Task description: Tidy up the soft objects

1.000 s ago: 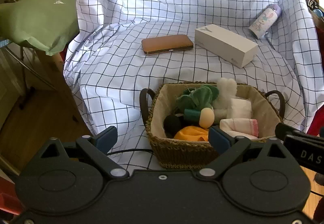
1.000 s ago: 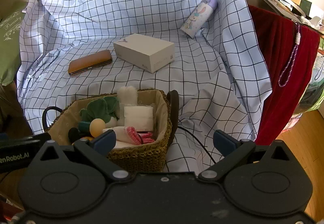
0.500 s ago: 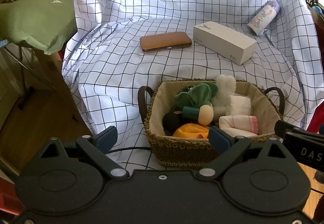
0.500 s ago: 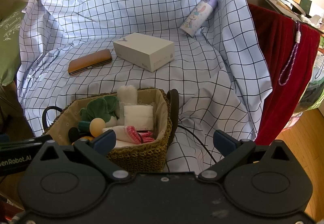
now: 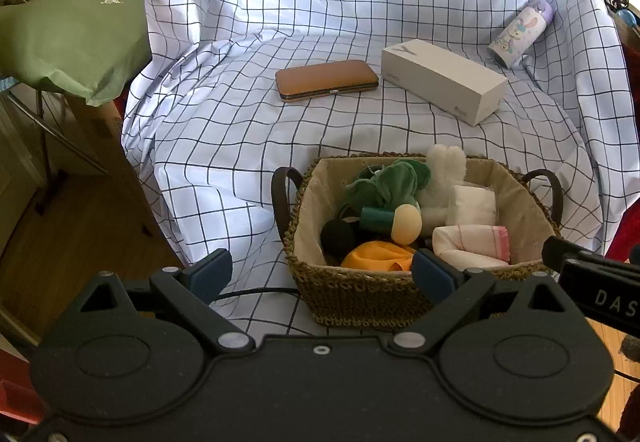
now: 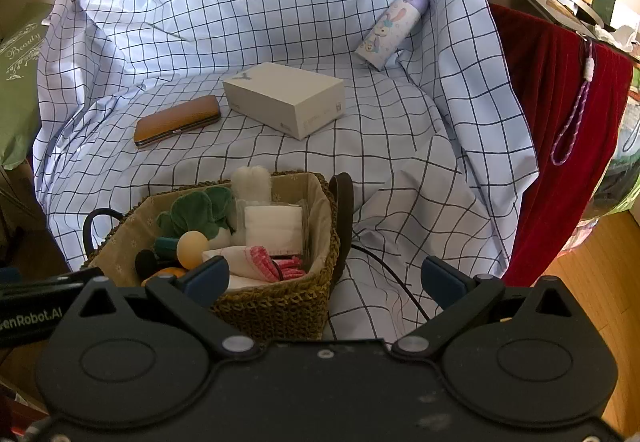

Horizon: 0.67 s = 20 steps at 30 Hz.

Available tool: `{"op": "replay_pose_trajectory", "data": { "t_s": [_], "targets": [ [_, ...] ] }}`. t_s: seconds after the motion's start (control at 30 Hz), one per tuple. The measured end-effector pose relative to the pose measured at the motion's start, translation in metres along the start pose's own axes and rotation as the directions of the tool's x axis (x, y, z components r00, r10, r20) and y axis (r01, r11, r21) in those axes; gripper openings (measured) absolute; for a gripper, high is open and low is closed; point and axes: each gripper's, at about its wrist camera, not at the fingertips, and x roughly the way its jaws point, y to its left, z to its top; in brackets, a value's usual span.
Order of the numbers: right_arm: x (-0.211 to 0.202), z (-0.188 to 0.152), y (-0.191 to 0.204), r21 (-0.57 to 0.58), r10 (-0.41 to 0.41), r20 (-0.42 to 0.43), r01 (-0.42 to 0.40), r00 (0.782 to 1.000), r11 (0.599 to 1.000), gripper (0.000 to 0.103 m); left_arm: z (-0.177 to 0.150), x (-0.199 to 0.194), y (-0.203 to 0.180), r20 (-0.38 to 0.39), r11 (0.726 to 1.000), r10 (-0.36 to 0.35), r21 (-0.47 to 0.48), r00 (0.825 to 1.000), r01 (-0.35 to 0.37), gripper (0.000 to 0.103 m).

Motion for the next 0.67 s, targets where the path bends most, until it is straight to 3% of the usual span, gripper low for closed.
{"op": "replay_pose_trajectory", "data": {
  "t_s": [0.67],
  "targets": [
    [0.0000,-0.0004,-0.0004,0.001,0.001,-0.003,-0.001,1.000,1.000,0.103,-0.0021,0.0017,-0.0005,-0.005,1.000,-0.002,0.004,1.000,0.002,0.094]
  ]
}}
